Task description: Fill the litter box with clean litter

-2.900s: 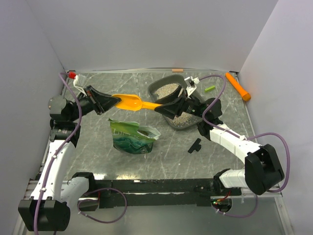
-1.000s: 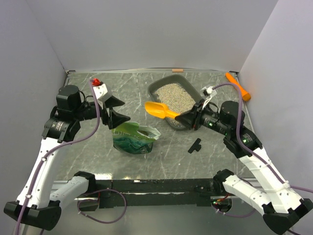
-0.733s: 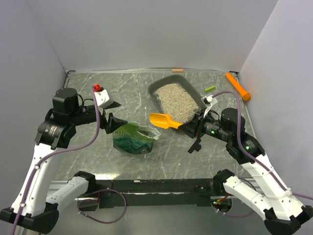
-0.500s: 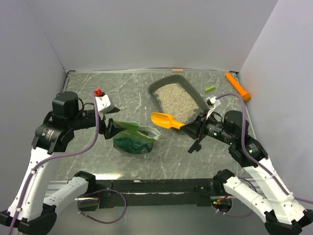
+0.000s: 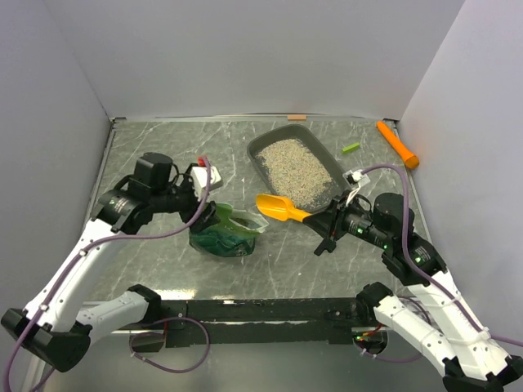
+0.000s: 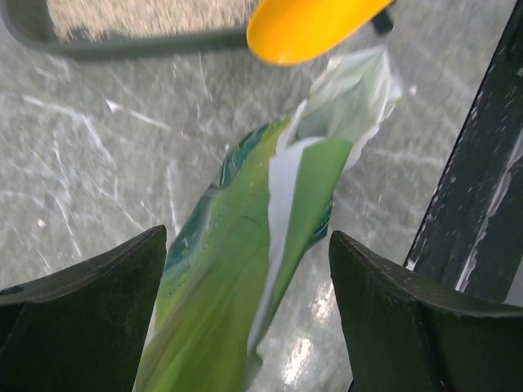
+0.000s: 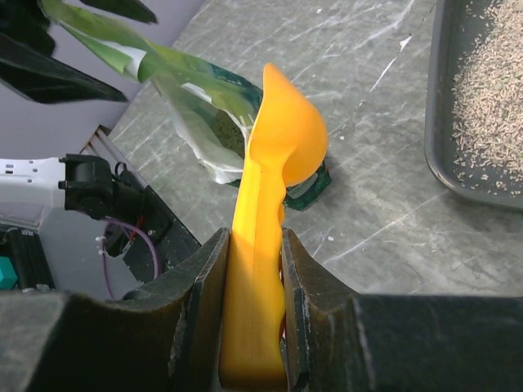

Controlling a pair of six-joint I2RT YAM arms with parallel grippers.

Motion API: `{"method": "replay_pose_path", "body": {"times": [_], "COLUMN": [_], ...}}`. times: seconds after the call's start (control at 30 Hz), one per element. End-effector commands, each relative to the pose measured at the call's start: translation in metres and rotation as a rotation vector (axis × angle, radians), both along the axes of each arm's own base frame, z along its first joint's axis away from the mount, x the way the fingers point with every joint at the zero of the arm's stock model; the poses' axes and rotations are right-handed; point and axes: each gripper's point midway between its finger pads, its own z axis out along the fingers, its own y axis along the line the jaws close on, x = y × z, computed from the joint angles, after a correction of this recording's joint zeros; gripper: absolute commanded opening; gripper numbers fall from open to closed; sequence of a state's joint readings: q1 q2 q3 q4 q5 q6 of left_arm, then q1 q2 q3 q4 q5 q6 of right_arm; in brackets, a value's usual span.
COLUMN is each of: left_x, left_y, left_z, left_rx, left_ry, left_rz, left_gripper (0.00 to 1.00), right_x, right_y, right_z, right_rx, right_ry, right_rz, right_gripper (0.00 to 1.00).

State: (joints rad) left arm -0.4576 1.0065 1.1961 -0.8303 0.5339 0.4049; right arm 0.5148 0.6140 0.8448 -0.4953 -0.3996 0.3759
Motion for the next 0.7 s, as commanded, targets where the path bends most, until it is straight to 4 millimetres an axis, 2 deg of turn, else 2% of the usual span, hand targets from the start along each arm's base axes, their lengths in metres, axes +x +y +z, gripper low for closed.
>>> {"method": "replay_pose_path", "body": {"times": [0.0, 0.03, 0.13, 0.17, 0.23, 0.27, 0.3, 0.33, 0.43, 0.47, 0.5, 0.57, 0.6, 0.67], "left_x": [0.011, 0.013, 0.021, 0.024, 0.030, 0.033, 0.038, 0.039, 0.037, 0.034, 0.032, 0.025, 0.023, 0.016], "left_y": [0.006, 0.008, 0.017, 0.022, 0.028, 0.031, 0.040, 0.042, 0.048, 0.045, 0.043, 0.039, 0.038, 0.033], "left_z": [-0.016, -0.017, -0.018, -0.016, -0.007, -0.003, -0.001, 0.007, 0.015, 0.017, 0.014, 0.020, 0.015, 0.019], "left_rx": [0.097, 0.105, 0.146, 0.158, 0.159, 0.160, 0.180, 0.160, 0.127, 0.108, 0.098, 0.043, 0.039, -0.009], "left_ry": [-0.053, -0.063, -0.100, -0.117, -0.156, -0.174, -0.200, -0.229, -0.257, -0.263, -0.258, -0.270, -0.262, -0.274], "left_rz": [0.036, 0.047, 0.101, 0.131, 0.180, 0.202, 0.259, 0.287, 0.353, 0.350, 0.349, 0.355, 0.356, 0.344], "left_gripper": [0.84, 0.83, 0.72, 0.53, 0.33, 0.06, 0.01, 0.01, 0.01, 0.01, 0.01, 0.01, 0.01, 0.01], "right_x": [0.000, 0.000, 0.000, 0.000, 0.000, 0.000, 0.000, -0.001, -0.004, -0.005, -0.006, -0.009, -0.011, -0.013], "right_y": [-0.003, -0.003, -0.003, -0.002, -0.001, -0.001, -0.001, 0.000, 0.000, -0.001, -0.002, -0.005, -0.007, -0.007], "right_z": [0.013, 0.014, 0.014, 0.014, 0.016, 0.018, 0.020, 0.024, 0.037, 0.041, 0.054, 0.059, 0.074, 0.082], "right_rx": [0.018, 0.018, 0.020, 0.021, 0.022, 0.022, 0.023, 0.025, 0.032, 0.030, 0.034, 0.015, 0.020, 0.012], "right_ry": [-0.066, -0.068, -0.066, -0.064, -0.062, -0.063, -0.060, -0.064, -0.071, -0.076, -0.105, -0.099, -0.133, -0.144], "right_rz": [-0.015, -0.015, -0.014, -0.011, -0.007, -0.004, -0.001, 0.004, 0.011, 0.015, 0.016, 0.015, 0.018, 0.033], "right_gripper": [0.00, 0.00, 0.00, 0.00, 0.00, 0.00, 0.00, 0.00, 0.00, 0.00, 0.00, 0.00, 0.00, 0.00]}}
